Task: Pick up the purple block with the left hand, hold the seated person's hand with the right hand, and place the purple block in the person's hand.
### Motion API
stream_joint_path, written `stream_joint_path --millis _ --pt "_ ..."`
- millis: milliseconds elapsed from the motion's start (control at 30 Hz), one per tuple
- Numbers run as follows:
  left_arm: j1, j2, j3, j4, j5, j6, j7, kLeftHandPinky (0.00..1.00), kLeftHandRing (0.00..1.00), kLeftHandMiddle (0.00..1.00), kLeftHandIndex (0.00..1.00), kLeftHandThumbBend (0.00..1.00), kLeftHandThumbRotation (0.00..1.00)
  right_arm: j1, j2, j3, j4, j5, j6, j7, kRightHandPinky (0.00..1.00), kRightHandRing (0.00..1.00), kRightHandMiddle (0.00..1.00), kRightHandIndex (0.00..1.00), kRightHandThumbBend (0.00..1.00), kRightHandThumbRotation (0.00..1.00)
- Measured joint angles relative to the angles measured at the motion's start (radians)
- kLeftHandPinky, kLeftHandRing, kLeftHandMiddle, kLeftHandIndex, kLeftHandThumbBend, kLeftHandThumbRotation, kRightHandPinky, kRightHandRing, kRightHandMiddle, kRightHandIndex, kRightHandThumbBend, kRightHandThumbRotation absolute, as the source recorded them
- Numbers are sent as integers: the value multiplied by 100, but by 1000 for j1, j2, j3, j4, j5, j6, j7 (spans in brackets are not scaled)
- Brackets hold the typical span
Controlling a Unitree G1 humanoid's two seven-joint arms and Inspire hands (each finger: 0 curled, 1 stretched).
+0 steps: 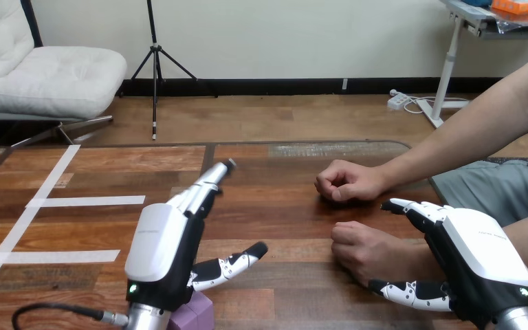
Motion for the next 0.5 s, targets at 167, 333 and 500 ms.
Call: stream_joint_path --millis 167,333,500 --pt "17 -6 20 -17 -3 -12 13 100 100 100 100 77 78 0 0 0 0 0 0 0 92 89 85 84 70 26" --pt "27 -9 37 -19 -5 -29 36 100 100 100 100 76 79 0 0 0 0 0 0 0 93 89 85 84 69 26" --pt "31 -9 54 -19 -14 -60 42 100 100 100 100 76 81 0 0 0 0 0 0 0 92 89 84 84 69 26"
